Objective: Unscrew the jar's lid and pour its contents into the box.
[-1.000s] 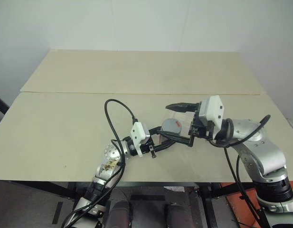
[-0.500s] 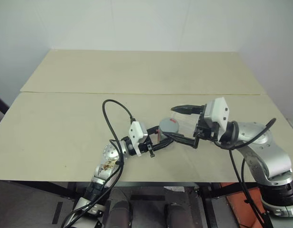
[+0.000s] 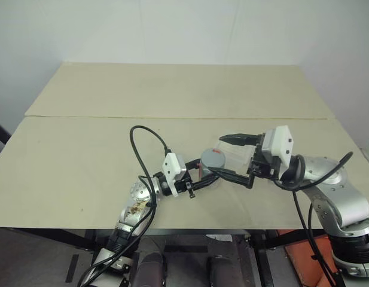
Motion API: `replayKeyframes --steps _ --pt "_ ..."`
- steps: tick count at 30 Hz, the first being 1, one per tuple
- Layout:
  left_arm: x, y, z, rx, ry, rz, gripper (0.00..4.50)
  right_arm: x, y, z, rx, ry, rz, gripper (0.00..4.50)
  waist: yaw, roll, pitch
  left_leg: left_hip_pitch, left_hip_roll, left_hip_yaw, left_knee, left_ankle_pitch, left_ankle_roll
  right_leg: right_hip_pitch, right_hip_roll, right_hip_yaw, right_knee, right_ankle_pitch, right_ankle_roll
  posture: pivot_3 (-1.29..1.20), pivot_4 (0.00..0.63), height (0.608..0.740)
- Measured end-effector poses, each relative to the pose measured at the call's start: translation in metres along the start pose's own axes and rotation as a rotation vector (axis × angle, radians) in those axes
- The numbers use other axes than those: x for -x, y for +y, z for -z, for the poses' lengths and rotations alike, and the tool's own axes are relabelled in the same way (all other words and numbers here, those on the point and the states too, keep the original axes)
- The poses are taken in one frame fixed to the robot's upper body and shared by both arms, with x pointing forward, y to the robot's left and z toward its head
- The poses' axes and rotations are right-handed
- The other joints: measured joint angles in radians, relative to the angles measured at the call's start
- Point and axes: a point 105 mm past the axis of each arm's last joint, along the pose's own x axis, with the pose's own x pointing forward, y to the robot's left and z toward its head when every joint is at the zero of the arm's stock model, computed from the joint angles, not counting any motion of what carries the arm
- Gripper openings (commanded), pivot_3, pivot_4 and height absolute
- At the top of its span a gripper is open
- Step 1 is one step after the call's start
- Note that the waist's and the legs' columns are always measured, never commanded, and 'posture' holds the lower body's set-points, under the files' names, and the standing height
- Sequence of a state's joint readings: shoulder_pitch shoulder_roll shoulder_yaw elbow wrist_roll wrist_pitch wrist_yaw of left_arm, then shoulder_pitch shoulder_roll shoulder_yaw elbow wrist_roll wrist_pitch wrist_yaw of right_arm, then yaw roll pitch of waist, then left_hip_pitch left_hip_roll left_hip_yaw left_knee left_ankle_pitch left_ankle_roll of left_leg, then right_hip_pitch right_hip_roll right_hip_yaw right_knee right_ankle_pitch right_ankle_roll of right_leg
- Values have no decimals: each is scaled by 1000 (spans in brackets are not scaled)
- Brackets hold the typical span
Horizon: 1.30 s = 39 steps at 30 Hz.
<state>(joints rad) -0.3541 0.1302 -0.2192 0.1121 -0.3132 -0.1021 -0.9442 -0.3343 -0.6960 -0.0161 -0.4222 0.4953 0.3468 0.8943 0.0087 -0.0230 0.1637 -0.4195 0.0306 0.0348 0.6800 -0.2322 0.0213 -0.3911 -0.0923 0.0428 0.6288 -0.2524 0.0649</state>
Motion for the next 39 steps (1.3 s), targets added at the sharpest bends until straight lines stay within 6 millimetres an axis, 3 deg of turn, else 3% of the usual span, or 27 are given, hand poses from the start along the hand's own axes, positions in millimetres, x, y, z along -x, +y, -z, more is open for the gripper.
replayKeyframes --steps 8,18,22,28,39 --pt "3 0 1 -5 3 11 1922 23 -20 14 -1 72 100 4462 2 0 0 0 0 2 0 0 0 0 0 0 -1 0 0 0 150 740" --pt "1 -3 -2 -17 -16 25 1922 35 -20 20 -13 107 112 4462 3 0 0 -1 0 2 0 0 0 0 0 0 -1 0 0 0 150 740" --pt "1 -2 -2 -21 -13 23 1922 43 -4 8 -9 82 10 4462 3 0 0 -1 0 1 0 0 0 0 0 0 -1 0 0 0 150 740" --pt "0 -3 -2 -21 -16 28 1922 26 4 -9 1 10 -8 4462 -8 0 0 2 1 0 0 0 0 1 1 0 1 0 0 0 150 740" --pt "0 -3 -2 -24 -12 27 1922 -12 11 -15 -39 -61 -20 4462 -4 0 0 1 0 0 0 0 0 1 0 0 0 0 0 0 150 740"
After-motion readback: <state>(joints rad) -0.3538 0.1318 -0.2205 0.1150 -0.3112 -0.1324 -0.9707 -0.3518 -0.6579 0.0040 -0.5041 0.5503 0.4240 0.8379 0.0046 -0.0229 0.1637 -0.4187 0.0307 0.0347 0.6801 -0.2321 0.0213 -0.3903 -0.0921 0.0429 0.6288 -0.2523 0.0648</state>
